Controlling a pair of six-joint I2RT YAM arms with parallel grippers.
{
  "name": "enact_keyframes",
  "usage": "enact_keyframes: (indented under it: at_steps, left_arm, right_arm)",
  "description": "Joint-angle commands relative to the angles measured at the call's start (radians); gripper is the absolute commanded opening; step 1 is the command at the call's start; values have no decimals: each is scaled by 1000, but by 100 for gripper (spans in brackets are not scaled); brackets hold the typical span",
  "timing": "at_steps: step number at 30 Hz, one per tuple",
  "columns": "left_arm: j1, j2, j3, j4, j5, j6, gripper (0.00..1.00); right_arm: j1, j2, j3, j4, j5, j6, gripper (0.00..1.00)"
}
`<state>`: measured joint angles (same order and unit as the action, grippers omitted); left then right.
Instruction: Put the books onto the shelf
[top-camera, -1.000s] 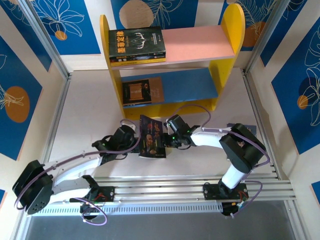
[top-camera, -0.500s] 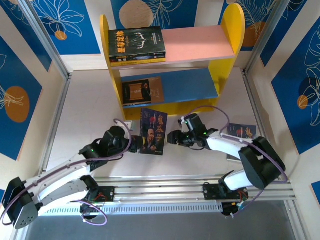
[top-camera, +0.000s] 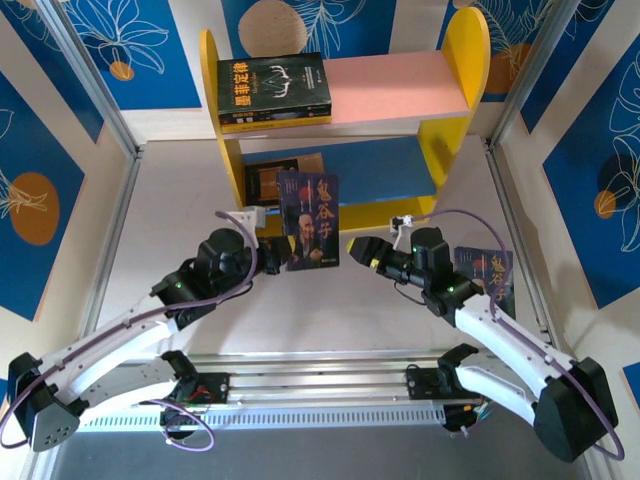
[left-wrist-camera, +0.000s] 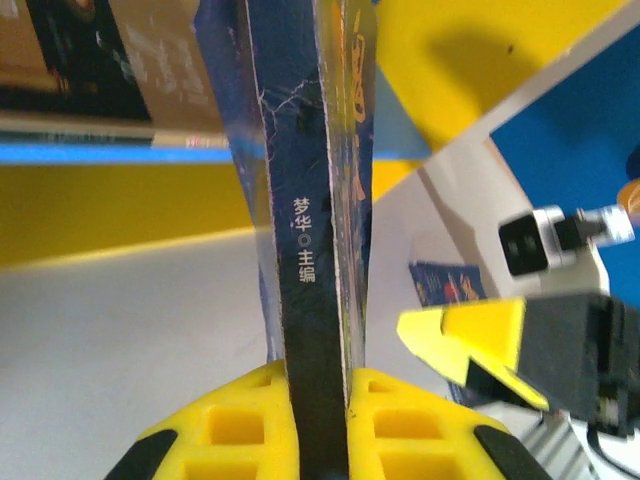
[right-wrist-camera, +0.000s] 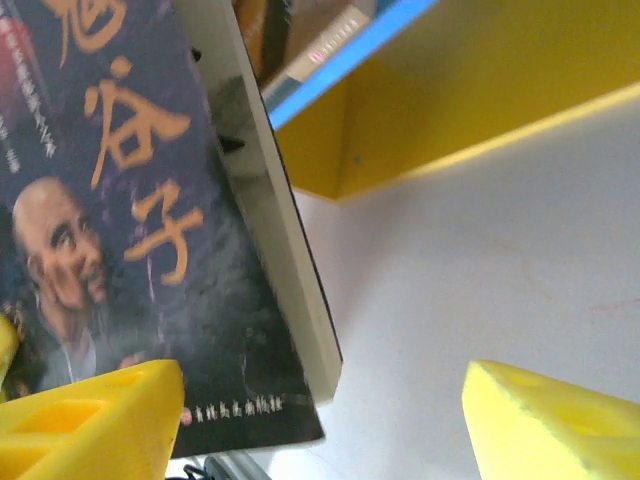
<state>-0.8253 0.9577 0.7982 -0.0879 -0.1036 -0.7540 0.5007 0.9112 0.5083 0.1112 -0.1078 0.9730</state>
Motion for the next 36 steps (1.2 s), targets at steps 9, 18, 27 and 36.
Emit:
enact_keyframes:
  at_steps: [9,18,27,36]
  left_arm:
    - [-23,133,91,337,-239,-108,0]
    - [-76,217,102,490,-325,-155,0]
    - [-137,275,123,552,-379,-157,0]
    - [-180,287,89,637,-446,-166,0]
  right_arm:
    - [82,-23,-72,272,182,281,90]
    - [144,46,-93,439,320,417,95]
    - [207,156,-75,563,390,515,95]
    - [265,219,-71,640,478,599,94]
